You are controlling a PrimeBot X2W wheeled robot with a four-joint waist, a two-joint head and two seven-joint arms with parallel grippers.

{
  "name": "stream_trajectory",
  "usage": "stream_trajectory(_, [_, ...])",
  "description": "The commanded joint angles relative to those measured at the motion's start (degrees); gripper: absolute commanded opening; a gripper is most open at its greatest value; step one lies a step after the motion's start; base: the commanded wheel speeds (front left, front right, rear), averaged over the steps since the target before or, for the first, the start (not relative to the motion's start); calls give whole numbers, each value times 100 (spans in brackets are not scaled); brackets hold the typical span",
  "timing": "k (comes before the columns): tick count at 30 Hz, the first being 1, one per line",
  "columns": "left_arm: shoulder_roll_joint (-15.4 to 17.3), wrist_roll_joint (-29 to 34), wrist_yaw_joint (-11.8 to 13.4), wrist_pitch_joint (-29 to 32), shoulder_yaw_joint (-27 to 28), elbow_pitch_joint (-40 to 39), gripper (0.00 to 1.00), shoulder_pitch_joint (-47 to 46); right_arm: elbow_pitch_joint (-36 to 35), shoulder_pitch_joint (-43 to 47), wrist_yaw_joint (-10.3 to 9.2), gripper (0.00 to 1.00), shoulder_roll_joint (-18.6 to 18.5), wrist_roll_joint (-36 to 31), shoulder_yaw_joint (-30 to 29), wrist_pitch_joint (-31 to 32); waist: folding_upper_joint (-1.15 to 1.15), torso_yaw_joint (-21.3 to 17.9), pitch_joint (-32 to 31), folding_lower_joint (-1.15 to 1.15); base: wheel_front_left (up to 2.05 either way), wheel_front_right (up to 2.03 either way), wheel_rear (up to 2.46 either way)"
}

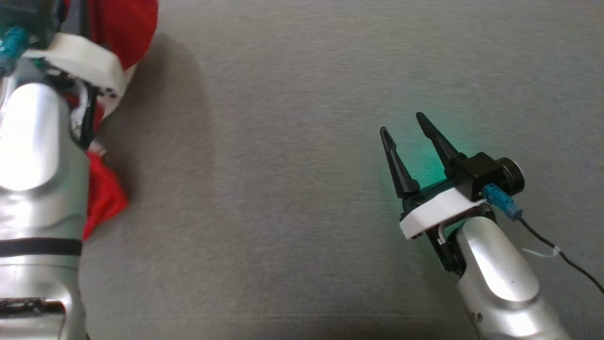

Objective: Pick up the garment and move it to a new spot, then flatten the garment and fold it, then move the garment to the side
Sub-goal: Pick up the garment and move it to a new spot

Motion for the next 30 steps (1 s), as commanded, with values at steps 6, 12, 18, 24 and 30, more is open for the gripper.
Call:
stream_trajectory(6, [-163,68,-105,-67,-266,-661,0,-443,-217,-9,43,100,132,164,187,-62,0,-1164,-102,-1,0,0,0])
stream_trajectory(12, [-680,-13,-185,-67,-687,-914,0,-516,-360,-25,43,100,137,500,387,-62,0,-1952,-23,-1,0,0,0])
stream_trajectory(18, [-990,-338,-156,-67,-1117,-1002,0,-269,-421,-32,43,100,138,641,446,-62,0,-2395,43,-1,0,0,0])
stream_trajectory(24, [-1029,-565,136,-67,-1441,-705,60,229,-432,2,43,100,138,643,397,-62,0,-2428,28,-1,0,0,0])
stream_trajectory(30, [-985,-627,491,-67,-1221,-574,100,789,-401,54,43,100,139,568,346,-62,0,-2160,-87,-1,0,0,0])
